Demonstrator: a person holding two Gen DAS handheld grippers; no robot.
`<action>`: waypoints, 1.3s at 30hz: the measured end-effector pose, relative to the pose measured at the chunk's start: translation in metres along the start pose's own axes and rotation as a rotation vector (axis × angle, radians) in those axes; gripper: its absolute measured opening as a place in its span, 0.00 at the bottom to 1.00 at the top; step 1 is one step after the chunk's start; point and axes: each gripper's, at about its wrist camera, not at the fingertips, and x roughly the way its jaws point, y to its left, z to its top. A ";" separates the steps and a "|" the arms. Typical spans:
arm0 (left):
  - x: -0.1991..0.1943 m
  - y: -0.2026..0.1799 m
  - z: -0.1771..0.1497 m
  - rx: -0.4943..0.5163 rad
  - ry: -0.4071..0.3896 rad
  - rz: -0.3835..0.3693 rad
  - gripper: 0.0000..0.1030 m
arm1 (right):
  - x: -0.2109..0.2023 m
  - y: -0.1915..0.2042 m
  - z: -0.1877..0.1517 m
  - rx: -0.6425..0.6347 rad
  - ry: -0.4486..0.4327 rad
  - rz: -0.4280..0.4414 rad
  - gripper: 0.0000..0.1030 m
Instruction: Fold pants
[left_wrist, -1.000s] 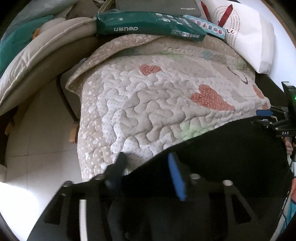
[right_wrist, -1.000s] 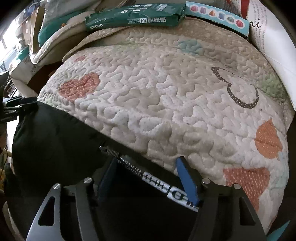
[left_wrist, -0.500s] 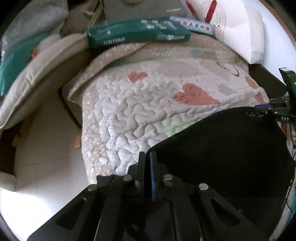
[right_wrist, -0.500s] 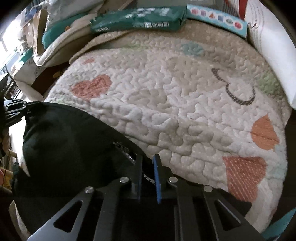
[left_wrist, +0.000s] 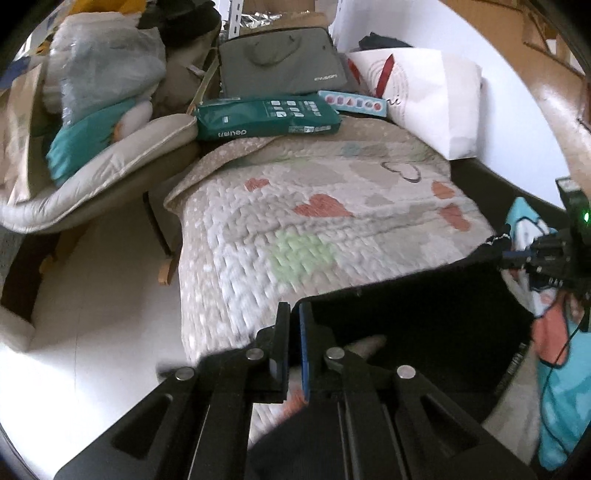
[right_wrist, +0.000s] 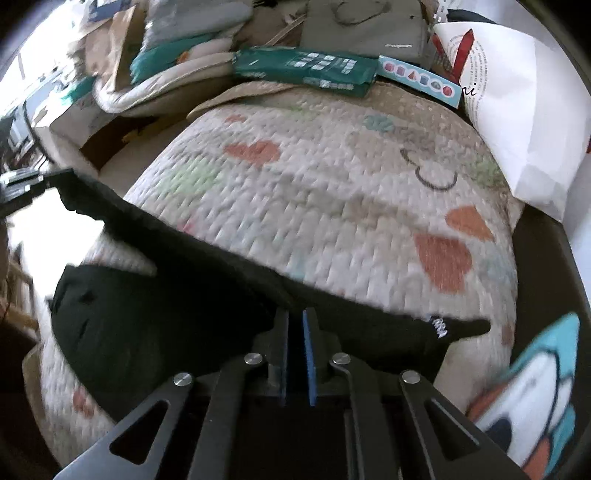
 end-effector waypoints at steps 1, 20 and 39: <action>-0.010 -0.004 -0.012 -0.010 -0.001 -0.003 0.04 | -0.003 0.007 -0.011 -0.006 0.015 -0.002 0.07; -0.027 -0.035 -0.137 -0.014 0.249 0.200 0.08 | 0.018 0.077 -0.133 -0.119 0.324 -0.029 0.06; -0.016 0.070 -0.119 -0.607 0.226 -0.029 0.61 | -0.007 0.110 -0.085 -0.170 0.151 -0.014 0.74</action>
